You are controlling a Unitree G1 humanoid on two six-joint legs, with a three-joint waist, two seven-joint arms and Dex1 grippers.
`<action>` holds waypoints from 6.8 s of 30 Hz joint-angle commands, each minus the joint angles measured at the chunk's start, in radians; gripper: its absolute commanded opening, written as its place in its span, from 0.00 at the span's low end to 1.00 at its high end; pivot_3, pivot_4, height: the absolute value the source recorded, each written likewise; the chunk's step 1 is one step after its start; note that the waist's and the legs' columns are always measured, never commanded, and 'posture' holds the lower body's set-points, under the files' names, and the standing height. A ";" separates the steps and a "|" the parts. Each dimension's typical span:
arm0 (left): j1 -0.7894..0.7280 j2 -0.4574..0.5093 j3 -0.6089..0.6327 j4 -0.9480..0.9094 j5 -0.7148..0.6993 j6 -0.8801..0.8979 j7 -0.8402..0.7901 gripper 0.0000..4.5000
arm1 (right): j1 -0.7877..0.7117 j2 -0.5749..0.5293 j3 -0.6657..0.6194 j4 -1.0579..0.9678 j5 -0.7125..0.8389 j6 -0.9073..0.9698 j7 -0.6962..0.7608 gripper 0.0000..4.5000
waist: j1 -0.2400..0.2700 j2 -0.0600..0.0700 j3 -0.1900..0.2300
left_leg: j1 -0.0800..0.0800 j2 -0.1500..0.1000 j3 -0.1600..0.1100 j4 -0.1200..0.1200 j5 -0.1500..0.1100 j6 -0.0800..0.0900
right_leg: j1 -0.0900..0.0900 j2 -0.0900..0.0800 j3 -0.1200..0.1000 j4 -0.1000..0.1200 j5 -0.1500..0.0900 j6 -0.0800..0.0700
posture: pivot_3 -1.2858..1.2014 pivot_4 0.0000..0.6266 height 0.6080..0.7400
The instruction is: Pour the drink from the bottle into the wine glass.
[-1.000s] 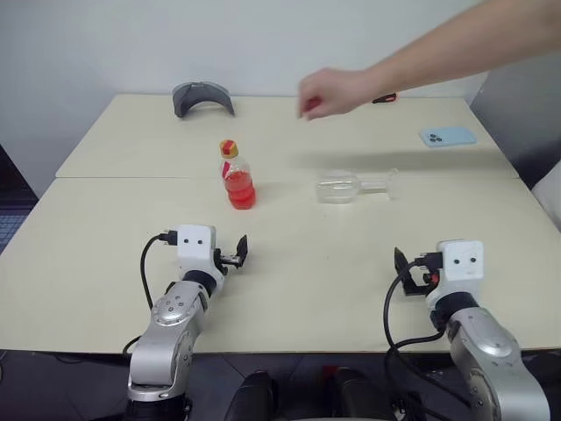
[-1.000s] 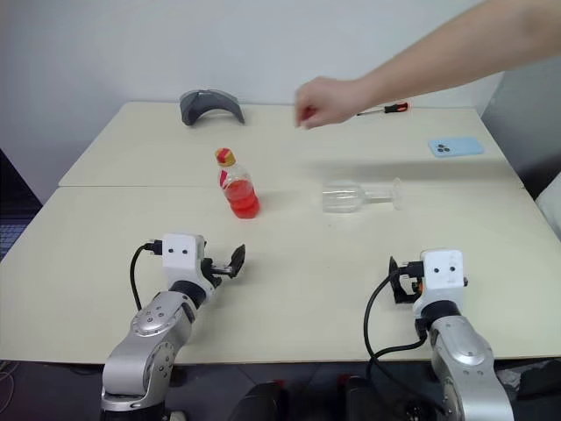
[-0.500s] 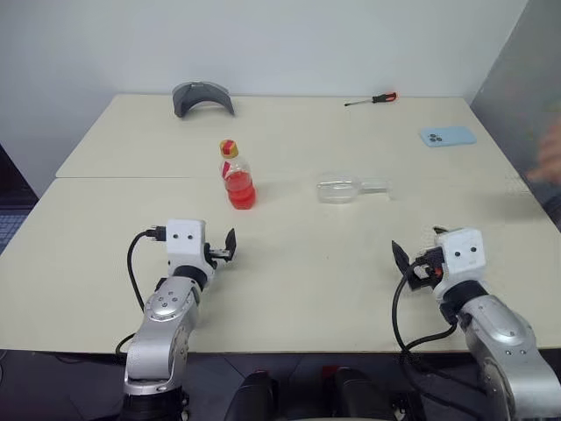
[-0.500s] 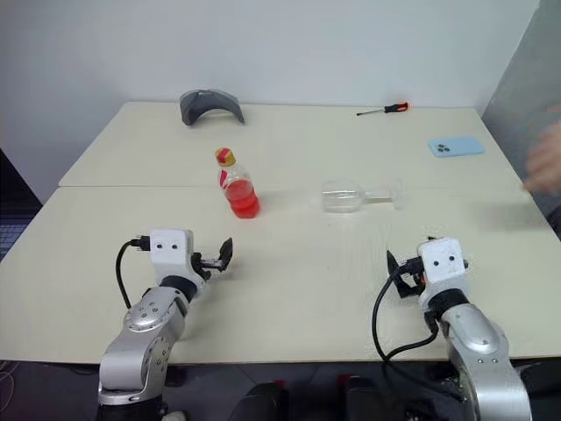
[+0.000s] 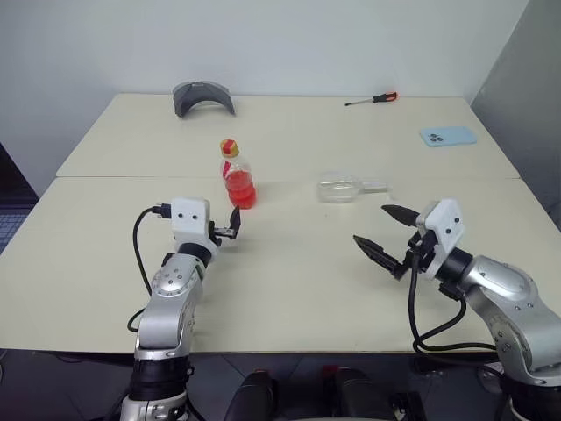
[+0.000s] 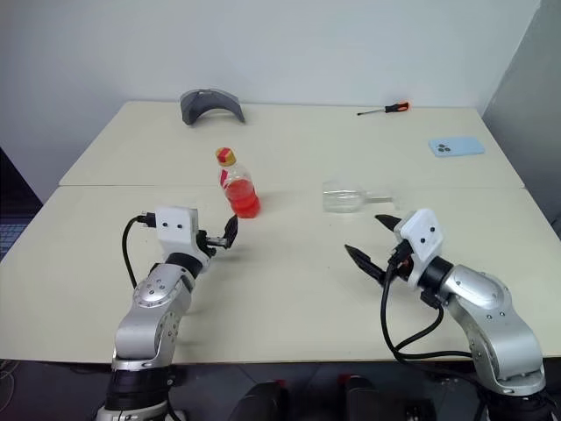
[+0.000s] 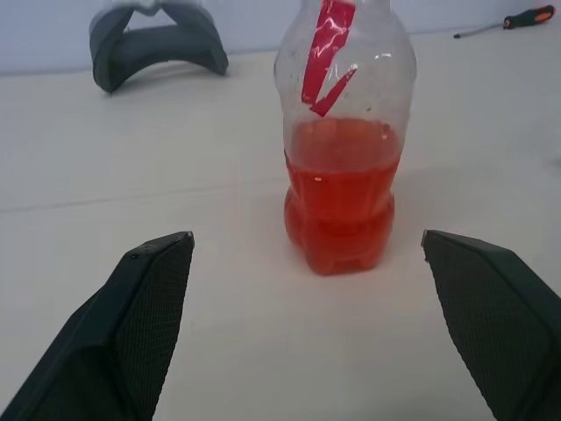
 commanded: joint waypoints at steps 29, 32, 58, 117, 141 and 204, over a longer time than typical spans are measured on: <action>-0.419 -0.023 0.011 0.734 -0.002 -0.469 -0.114 0.99 | -0.107 -0.044 0.019 -0.001 0.059 0.043 -0.057 1.00 | 0.003 0.000 0.000 | -0.002 0.000 0.000 0.001 0.000 0.000 | -0.001 -0.001 -0.001 0.000 0.000 0.000 | 0.52 0.24 1.00; -0.481 -0.023 0.021 0.855 -0.002 -0.515 -0.125 0.99 | -0.091 -0.049 0.010 -0.029 0.069 0.063 -0.068 1.00 | 0.003 -0.001 0.000 | -0.002 -0.001 -0.001 0.001 0.000 0.000 | -0.001 -0.001 -0.001 0.000 0.000 0.000 | 0.52 0.24 1.00; -0.591 -0.041 0.041 1.049 -0.005 -0.654 -0.206 0.47 | -0.125 -0.043 -0.005 -0.034 0.105 0.117 -0.150 1.00 | 0.001 -0.001 0.001 | -0.003 -0.001 -0.001 0.002 0.000 0.000 | -0.002 -0.001 -0.001 0.001 0.000 0.000 | 0.52 0.24 1.00; -0.564 0.009 -0.158 0.595 -0.129 -0.228 -0.771 0.46 | -0.679 0.270 0.117 0.388 0.127 0.242 -0.185 0.48 | -0.027 0.000 0.001 | -0.006 -0.001 -0.002 0.002 0.001 -0.001 | -0.005 -0.001 -0.001 0.002 0.001 0.000 | 0.52 0.24 1.00; -0.240 0.277 -0.158 -0.233 -0.470 0.259 -0.910 0.39 | -0.901 0.136 0.260 0.623 0.155 0.096 0.454 0.25 | -0.043 0.003 0.004 | -0.005 0.000 -0.002 0.002 0.000 0.000 | -0.005 -0.001 -0.001 0.001 0.000 0.000 | 0.52 0.24 1.00; -0.509 0.088 -0.135 0.380 -0.248 -0.075 -0.710 0.34 | -0.788 0.269 0.137 0.464 0.101 0.204 -0.107 0.94 | -0.027 0.004 0.005 | -0.006 -0.001 -0.001 0.002 0.001 -0.002 | -0.006 -0.002 -0.001 0.002 0.001 -0.001 | 0.52 0.24 1.00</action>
